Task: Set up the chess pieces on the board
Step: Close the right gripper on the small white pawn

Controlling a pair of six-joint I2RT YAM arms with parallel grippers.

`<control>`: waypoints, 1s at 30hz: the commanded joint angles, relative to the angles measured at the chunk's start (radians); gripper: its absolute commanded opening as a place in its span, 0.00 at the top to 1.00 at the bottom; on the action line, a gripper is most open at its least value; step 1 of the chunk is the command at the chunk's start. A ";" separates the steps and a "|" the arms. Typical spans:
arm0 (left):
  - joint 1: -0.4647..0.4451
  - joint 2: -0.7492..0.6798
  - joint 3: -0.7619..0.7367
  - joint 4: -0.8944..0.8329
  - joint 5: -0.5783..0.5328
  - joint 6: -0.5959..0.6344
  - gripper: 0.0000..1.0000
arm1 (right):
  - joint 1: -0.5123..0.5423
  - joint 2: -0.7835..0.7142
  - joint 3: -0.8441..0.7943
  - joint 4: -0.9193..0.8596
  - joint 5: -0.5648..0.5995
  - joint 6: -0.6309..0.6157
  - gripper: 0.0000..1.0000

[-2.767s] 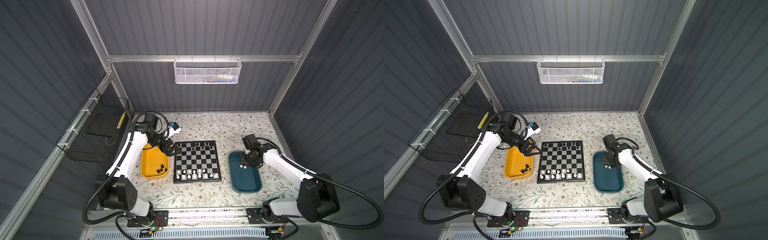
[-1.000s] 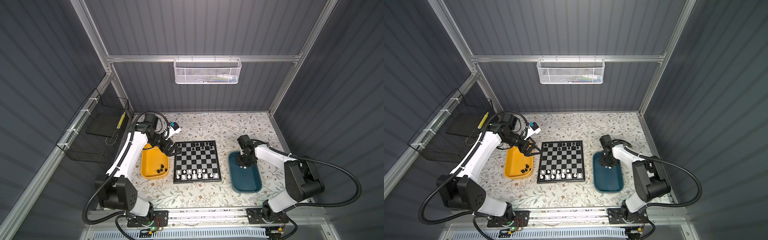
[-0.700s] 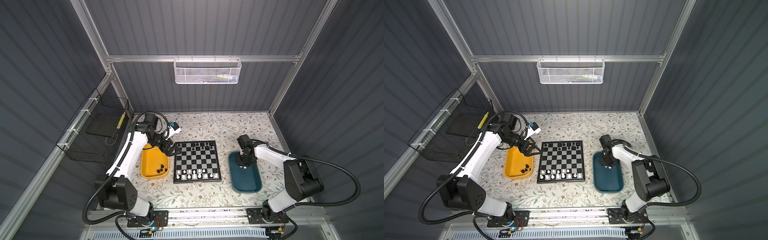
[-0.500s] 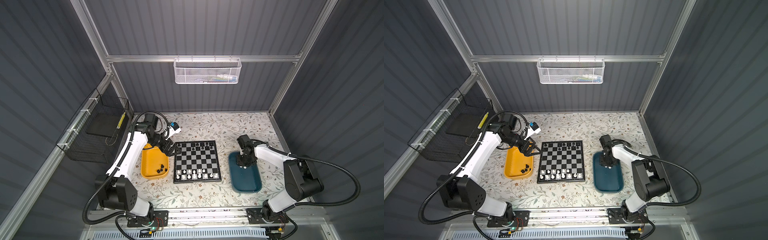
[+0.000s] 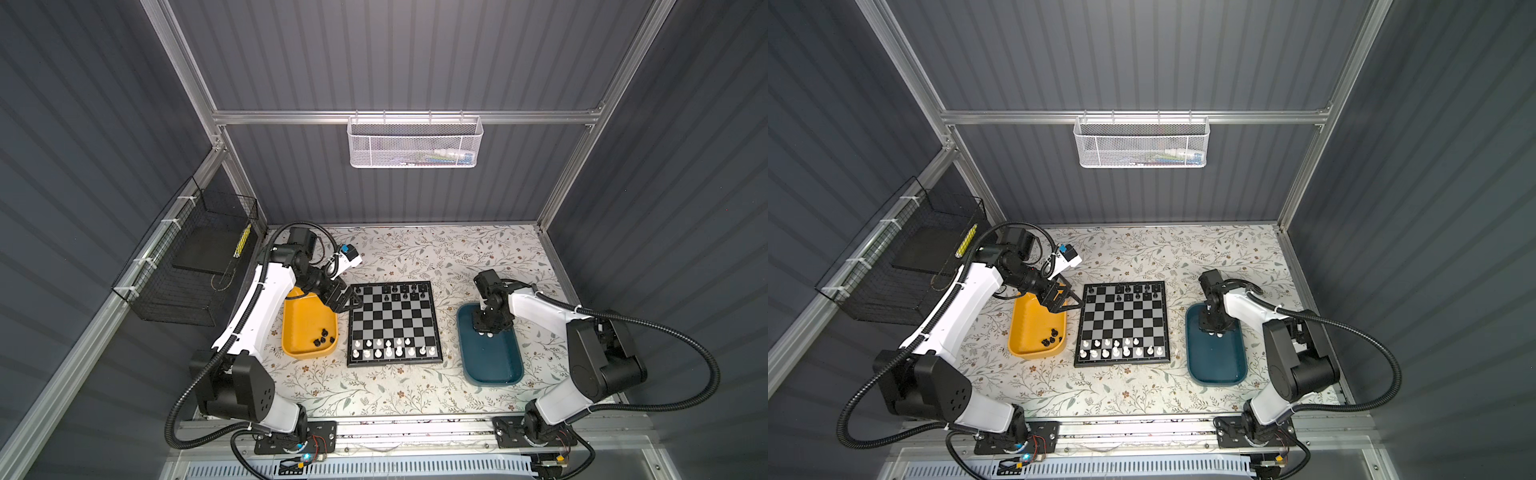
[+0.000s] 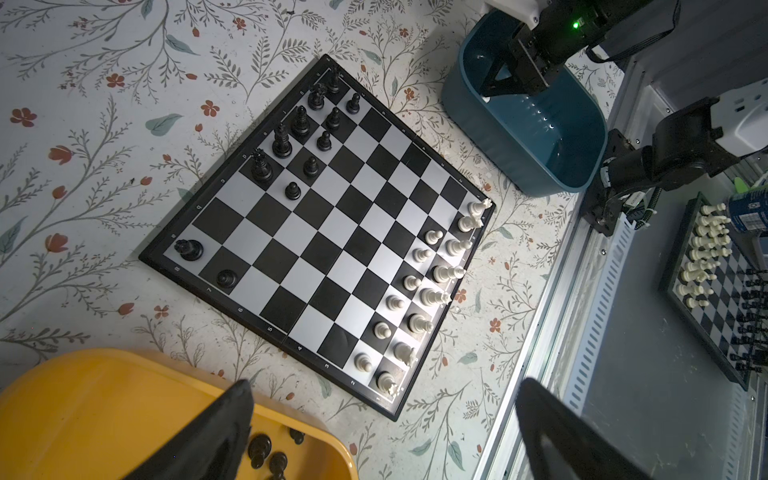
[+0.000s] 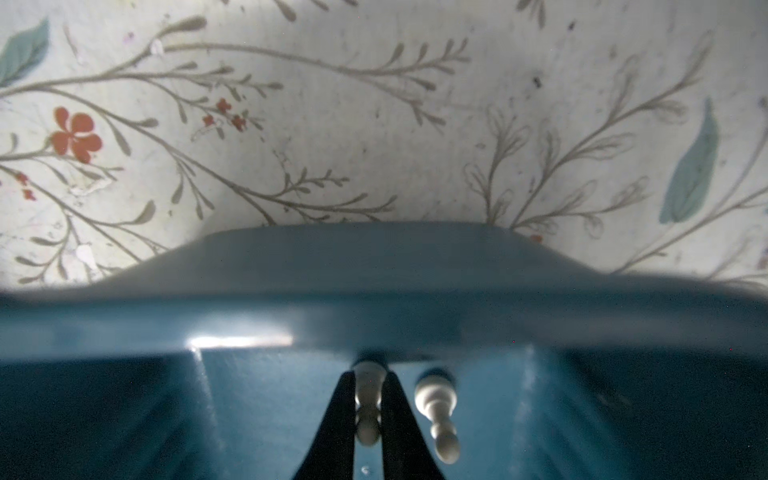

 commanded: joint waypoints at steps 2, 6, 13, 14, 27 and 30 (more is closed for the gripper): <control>-0.006 -0.006 0.017 -0.030 -0.001 0.006 0.00 | -0.003 0.011 0.022 -0.014 -0.010 -0.005 0.87; -0.005 -0.008 0.014 -0.029 -0.001 0.005 0.01 | -0.002 0.010 0.023 -0.020 -0.011 -0.005 0.88; -0.005 -0.006 0.017 -0.029 -0.001 0.005 0.00 | -0.002 -0.011 0.034 -0.042 -0.006 -0.006 0.87; -0.005 -0.006 0.018 -0.029 -0.001 0.006 0.00 | -0.002 -0.014 0.034 -0.044 -0.006 -0.007 0.87; -0.005 -0.006 0.021 -0.030 0.007 0.006 0.00 | 0.009 -0.053 0.031 -0.075 -0.011 0.003 0.87; -0.005 -0.006 0.020 -0.030 0.007 0.005 0.00 | 0.015 -0.055 0.034 -0.079 -0.011 0.007 0.87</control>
